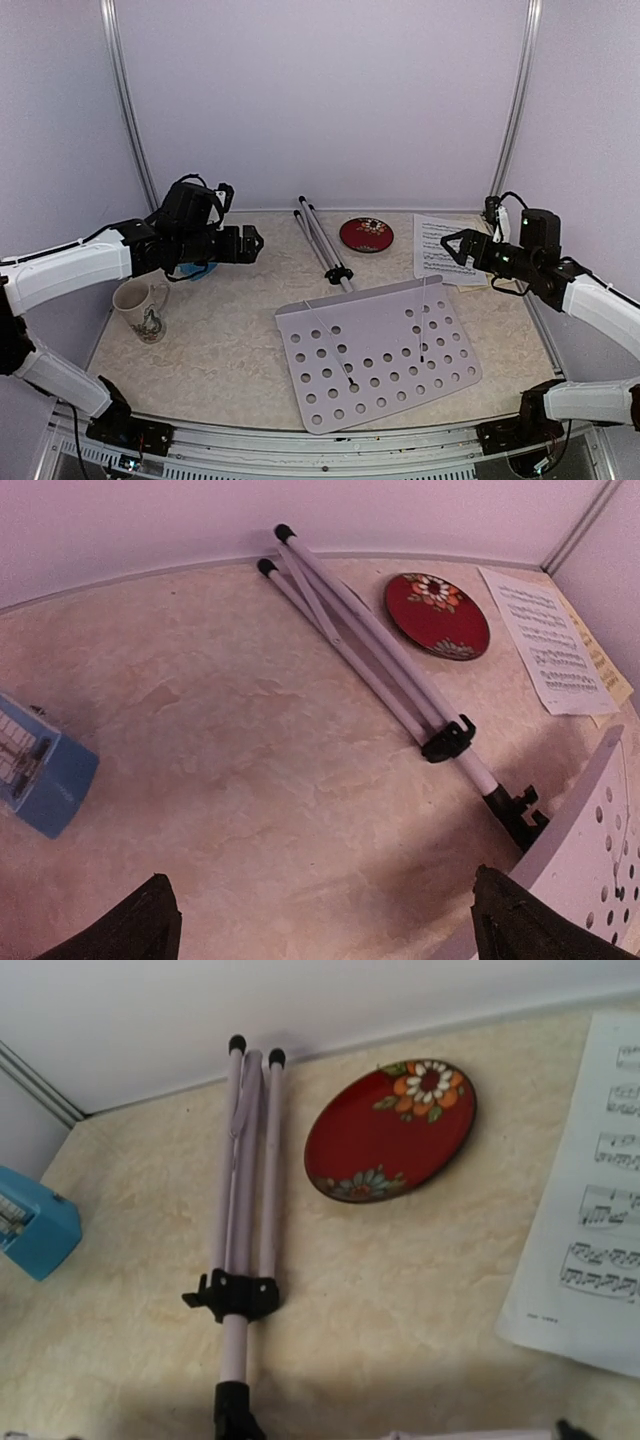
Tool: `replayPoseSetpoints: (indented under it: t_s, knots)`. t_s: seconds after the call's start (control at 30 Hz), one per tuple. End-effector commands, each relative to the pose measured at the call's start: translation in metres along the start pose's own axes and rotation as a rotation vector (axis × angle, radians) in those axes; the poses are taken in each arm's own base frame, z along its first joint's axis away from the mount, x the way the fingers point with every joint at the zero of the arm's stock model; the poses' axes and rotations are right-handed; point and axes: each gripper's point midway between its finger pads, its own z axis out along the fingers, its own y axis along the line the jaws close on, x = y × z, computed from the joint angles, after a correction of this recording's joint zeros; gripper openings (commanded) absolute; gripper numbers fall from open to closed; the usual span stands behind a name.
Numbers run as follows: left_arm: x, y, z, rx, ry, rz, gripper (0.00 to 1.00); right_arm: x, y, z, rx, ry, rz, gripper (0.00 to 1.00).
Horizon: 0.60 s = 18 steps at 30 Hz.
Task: Set up the instrument practice props
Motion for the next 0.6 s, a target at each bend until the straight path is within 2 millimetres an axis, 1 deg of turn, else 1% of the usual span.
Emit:
replayPoseSetpoints:
  t_s: [0.0,0.17,0.2,0.3,0.4,0.5,0.57]
  knots:
    - [0.003,-0.063,0.006,0.202,0.071,0.114,0.99,-0.013,0.01,-0.003,-0.018,-0.01,0.028,1.0]
    - [0.016,-0.124,0.022,0.335,0.16,0.225,0.99,-0.016,0.019,-0.009,-0.076,-0.02,0.028,1.0]
    - [0.015,-0.138,0.024,0.369,0.169,0.241,0.99,-0.016,0.022,-0.01,-0.094,-0.017,0.029,1.0]
    - [0.028,-0.171,0.037,0.445,0.23,0.279,0.99,-0.014,0.027,-0.013,-0.134,-0.011,0.036,1.0]
    - [0.041,-0.198,0.053,0.48,0.281,0.32,0.99,-0.017,0.031,-0.02,-0.153,-0.022,0.037,1.0]
    - [0.058,-0.218,0.068,0.486,0.332,0.371,0.97,-0.021,0.035,-0.027,-0.161,-0.043,0.03,1.0]
    - [0.068,-0.228,0.077,0.478,0.358,0.407,0.95,-0.023,0.036,-0.031,-0.164,-0.052,0.024,1.0]
